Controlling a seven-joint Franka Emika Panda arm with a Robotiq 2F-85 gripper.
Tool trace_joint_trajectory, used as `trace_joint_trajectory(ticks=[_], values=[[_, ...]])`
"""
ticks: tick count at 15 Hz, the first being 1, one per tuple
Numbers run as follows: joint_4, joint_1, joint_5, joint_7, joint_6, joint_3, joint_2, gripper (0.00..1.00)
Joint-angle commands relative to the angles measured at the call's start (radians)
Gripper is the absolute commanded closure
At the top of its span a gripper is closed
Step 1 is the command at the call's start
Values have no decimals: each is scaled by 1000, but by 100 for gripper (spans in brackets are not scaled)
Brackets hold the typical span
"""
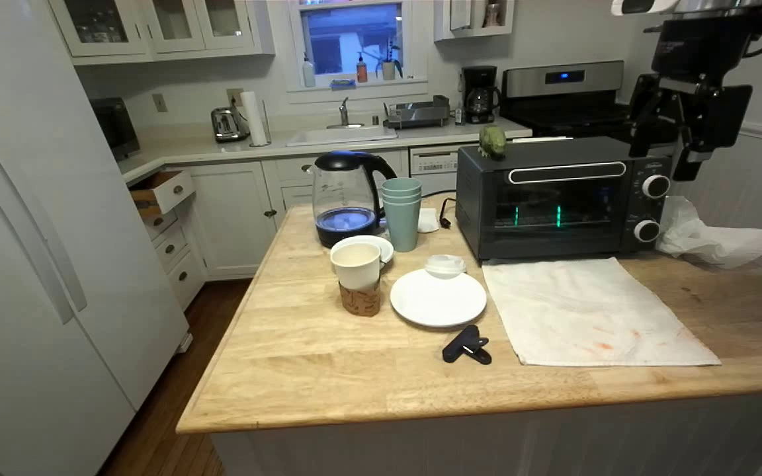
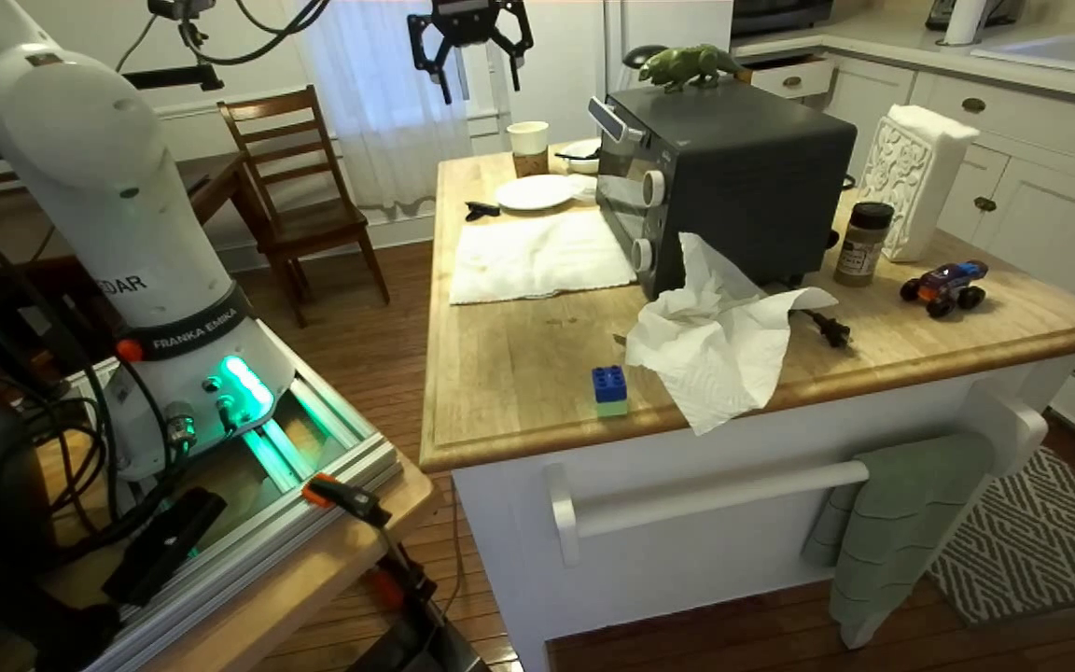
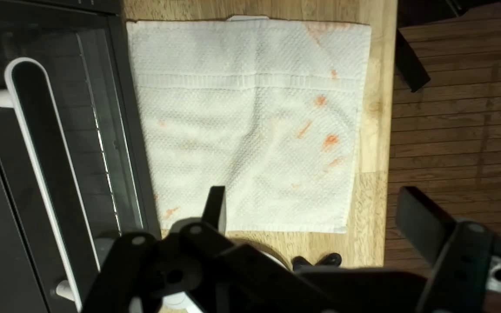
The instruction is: Pull down the mini oven door
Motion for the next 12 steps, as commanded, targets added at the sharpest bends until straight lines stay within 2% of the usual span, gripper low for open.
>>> trace_joint_trajectory(ticks=[1,2,10,11,12], values=[[49,-56,-23,-48,72,12,103,0],[8,-54,7,-28,44,30,45,0],[11,-64,7,-29,51,41,58,0],[21,-56,42,-66,77,22,76,0],[27,-64,26,-72,93,21,91,0]])
